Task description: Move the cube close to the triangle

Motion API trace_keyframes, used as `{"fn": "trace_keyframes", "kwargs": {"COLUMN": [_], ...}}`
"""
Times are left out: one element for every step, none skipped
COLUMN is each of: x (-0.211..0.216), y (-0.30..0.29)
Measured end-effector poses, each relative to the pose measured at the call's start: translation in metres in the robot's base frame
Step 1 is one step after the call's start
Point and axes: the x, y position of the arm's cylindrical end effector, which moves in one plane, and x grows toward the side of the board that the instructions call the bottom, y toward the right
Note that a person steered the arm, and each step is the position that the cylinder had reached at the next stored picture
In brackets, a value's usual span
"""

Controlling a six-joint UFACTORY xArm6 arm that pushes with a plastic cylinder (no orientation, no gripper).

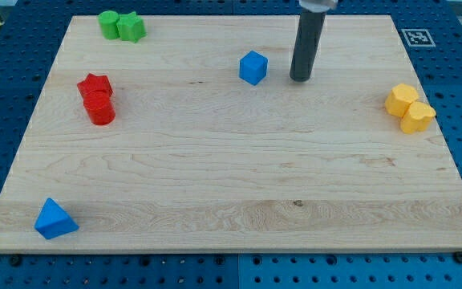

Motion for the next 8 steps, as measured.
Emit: {"fn": "trace_keyframes", "kwargs": {"x": [-0.030, -0.025, -0.014, -0.014, -0.010, 0.008, 0.011, 0.011], "y": [-0.018, -0.052, -0.060, -0.060, -0.061, -0.076, -0.079, -0.079]}}
